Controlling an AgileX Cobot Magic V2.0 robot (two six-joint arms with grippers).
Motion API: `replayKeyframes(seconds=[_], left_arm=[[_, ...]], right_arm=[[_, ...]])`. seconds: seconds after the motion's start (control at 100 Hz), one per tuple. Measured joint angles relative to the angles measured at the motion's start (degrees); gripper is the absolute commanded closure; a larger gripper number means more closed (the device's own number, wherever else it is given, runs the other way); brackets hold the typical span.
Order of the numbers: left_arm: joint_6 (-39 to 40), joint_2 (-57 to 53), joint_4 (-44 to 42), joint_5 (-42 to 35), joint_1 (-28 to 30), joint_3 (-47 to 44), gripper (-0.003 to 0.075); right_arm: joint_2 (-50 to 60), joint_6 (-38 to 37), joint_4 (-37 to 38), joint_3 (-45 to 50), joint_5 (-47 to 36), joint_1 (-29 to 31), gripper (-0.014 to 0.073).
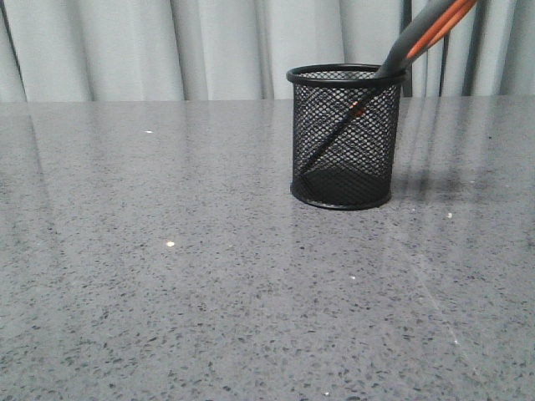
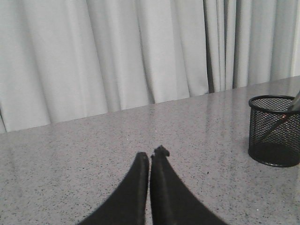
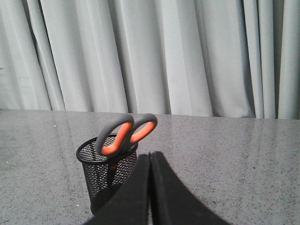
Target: Put scissors into bucket
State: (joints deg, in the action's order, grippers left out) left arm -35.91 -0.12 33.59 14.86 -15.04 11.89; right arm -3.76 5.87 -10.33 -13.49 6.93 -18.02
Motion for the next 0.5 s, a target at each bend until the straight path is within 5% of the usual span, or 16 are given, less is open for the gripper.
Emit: replayKeyframes(seconds=[0.5], left_arm=[[0.0, 0.0, 0.42, 0.0, 0.0, -0.04, 0.074]], right_arm=[[0.0, 0.0, -0.12, 0.0, -0.15, 0.0, 0.0659]])
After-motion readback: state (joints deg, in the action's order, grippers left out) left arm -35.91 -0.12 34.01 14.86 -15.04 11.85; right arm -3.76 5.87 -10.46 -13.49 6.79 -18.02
